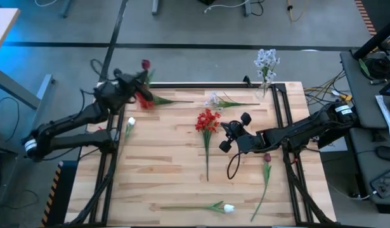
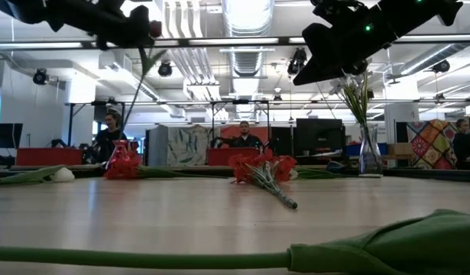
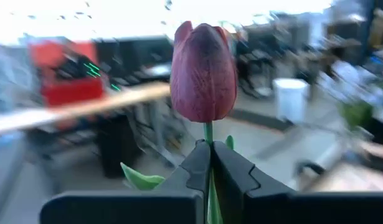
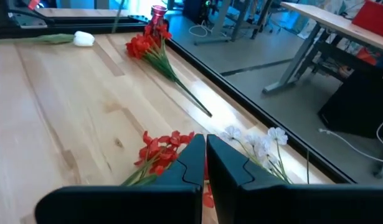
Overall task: Sort flowers into vase by color
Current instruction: Put the left dark red tulip into the red flower vase
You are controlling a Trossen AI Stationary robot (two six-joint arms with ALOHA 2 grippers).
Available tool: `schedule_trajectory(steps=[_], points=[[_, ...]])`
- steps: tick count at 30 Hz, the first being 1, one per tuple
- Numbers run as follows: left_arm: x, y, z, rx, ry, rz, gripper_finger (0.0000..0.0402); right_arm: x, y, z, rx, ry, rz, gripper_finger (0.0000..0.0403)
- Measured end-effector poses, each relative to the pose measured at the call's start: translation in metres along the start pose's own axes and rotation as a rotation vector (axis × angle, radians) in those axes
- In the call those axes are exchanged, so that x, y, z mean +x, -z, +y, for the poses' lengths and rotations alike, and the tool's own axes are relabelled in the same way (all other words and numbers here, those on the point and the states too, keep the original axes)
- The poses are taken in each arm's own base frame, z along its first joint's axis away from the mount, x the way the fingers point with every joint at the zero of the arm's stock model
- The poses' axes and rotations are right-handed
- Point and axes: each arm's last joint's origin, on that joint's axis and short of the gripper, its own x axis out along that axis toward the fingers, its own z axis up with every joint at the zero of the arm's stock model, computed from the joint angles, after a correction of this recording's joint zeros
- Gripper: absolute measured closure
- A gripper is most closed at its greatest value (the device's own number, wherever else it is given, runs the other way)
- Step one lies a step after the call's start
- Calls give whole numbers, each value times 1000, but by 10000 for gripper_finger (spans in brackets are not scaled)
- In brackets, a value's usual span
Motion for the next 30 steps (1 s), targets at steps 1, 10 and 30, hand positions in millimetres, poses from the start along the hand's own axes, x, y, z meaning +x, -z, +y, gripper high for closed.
schedule_trajectory(steps=[1, 10, 30], points=[[-1, -3, 4, 7, -29, -27, 402, 0, 0, 0, 0, 0, -2, 394], [14, -12, 30, 90, -233, -171, 402, 0, -1, 0, -3, -2, -8, 394], [62, 23, 55, 193, -363, -133, 401, 0, 0, 0, -35, -1, -4, 394]])
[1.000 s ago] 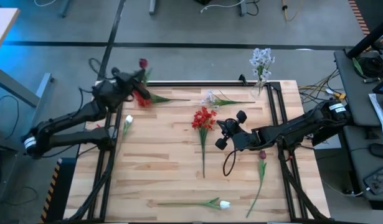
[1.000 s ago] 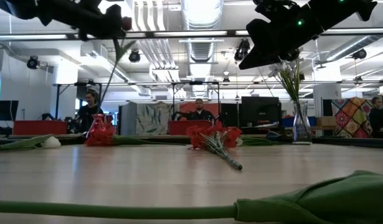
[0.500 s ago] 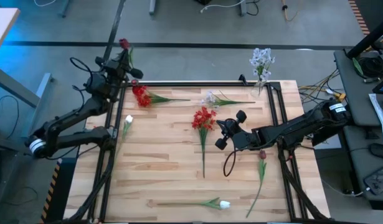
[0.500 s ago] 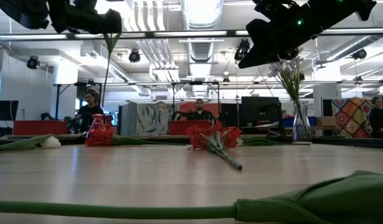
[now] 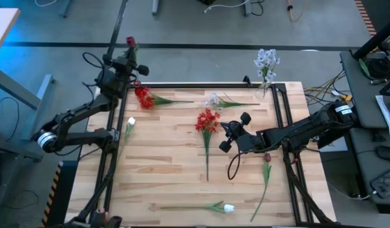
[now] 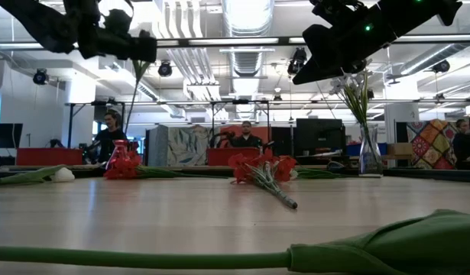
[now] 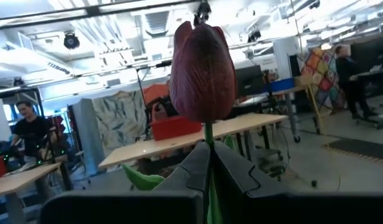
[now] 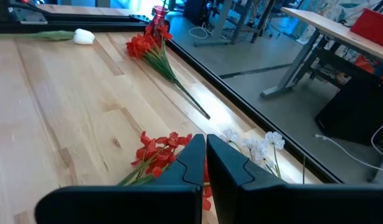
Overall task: Sort flowers into vase by color
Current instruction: Put the left dark red tulip into the red flower vase
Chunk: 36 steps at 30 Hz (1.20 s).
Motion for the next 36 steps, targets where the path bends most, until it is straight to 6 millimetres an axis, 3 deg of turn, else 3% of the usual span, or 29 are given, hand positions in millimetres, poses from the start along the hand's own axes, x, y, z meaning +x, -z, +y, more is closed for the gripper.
schedule_trajectory(steps=[7, 17, 21, 27, 36], points=[[0, 17, -2, 17, -25, 40, 401, 0, 0, 0, -1, 0, 1, 394], [-28, 49, 1, -71, -110, 48, 401, 0, 1, 0, -5, 0, 4, 394], [-35, 54, 2, -154, -123, 18, 401, 0, 1, 0, 0, 0, 3, 394], [-39, 60, 2, -149, -122, 32, 401, 0, 1, 0, 0, 0, 3, 394], [-40, 62, 1, -130, -107, 70, 335, 0, 0, 0, 0, -4, 3, 394]])
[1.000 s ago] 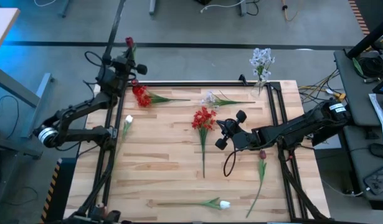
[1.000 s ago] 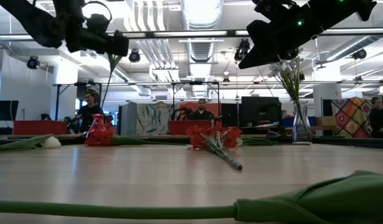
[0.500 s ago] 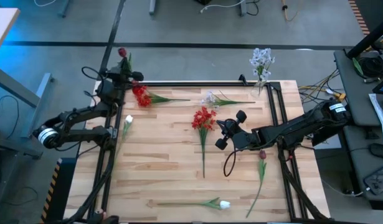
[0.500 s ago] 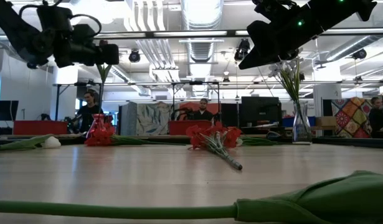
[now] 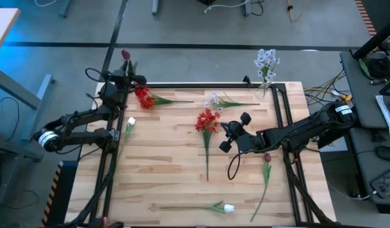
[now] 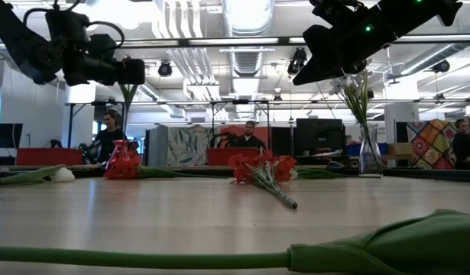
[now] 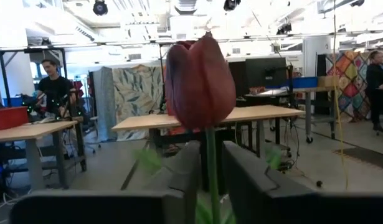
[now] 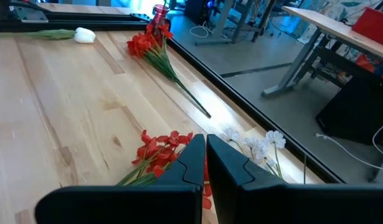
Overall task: Sort flowers into vase by color
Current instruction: Put the left dark red tulip into the red flower vase, then put the top white tulip into the transparent flower vase
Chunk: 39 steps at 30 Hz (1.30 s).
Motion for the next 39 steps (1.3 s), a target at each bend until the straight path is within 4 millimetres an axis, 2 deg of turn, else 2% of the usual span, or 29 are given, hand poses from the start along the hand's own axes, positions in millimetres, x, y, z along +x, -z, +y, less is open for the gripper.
schedule_trajectory(steps=[9, 17, 24, 27, 32, 39], points=[[-7, -6, 4, 44, 39, 50, 255, 0, 0, 0, 0, -4, 0, 394], [-19, -16, 8, 46, 104, 64, 220, 0, 0, 0, 1, -4, -1, 394], [-36, -29, 10, 39, 171, 48, 219, 0, 0, 0, -23, -5, -1, 394], [-46, -35, 7, 38, 255, 40, 222, 0, 0, 0, -64, -5, -1, 394], [-65, -38, -6, 47, 472, 51, 240, 0, -1, 0, -80, -5, -3, 394], [-101, -35, -38, 60, 872, 111, 284, -5, -7, -3, -117, -61, -8, 394]])
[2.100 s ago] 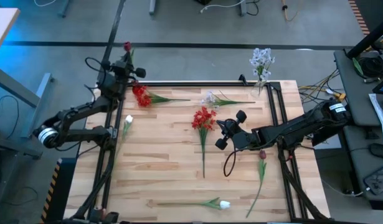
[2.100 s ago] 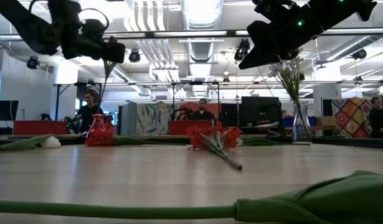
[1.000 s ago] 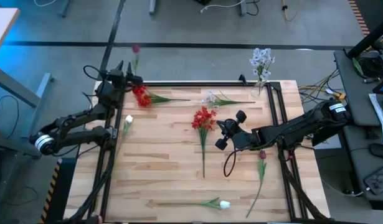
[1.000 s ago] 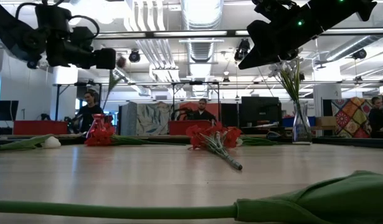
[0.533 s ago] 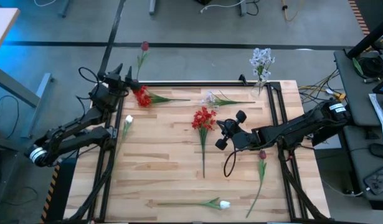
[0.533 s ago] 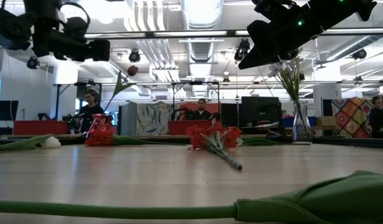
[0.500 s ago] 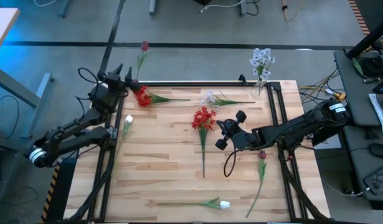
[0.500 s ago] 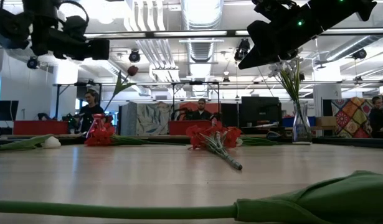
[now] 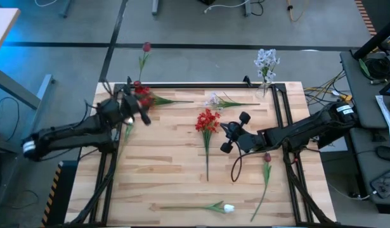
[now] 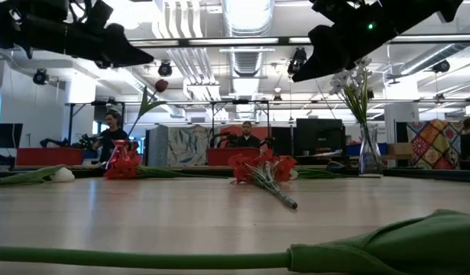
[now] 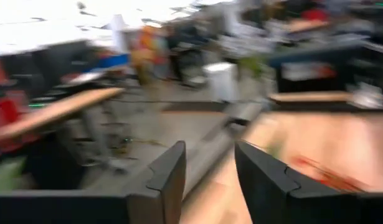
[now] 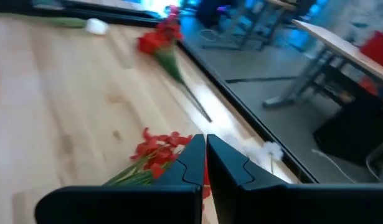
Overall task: Sort flowers into vase by color
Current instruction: Put the top white tulip into the transparent flower vase
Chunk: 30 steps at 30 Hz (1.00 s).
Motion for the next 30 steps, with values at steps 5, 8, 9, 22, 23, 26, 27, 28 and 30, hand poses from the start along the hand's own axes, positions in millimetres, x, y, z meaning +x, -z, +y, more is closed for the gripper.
schedule_trajectory(steps=[5, 8, 9, 22, 23, 26, 27, 28, 30], points=[[-1, 3, -36, 0, 224, 55, 320, -16, -25, -12, -22, -120, 2, 394], [-3, 5, -54, -20, 288, 87, 337, -26, -40, -23, -40, -121, 23, 394], [-4, 6, -59, -26, 306, 104, 343, -30, -45, -26, -36, -121, 24, 394], [-15, 23, -100, -150, 423, 630, 367, -38, -74, -32, -54, -174, 104, 394], [-17, 21, -100, -173, 409, 691, 367, -36, -71, -30, -55, -176, 106, 394], [-25, 16, -100, -238, 311, 915, 367, -31, -60, -24, -47, -185, 136, 394], [-28, 16, -98, -252, 254, 1004, 367, -29, -57, -23, -42, -188, 144, 394], [-32, 15, -95, -260, 192, 1085, 367, -28, -54, -21, -37, -187, 154, 394], [-38, 12, -90, -261, 80, 1225, 367, -25, -47, -18, -37, -184, 179, 394]])
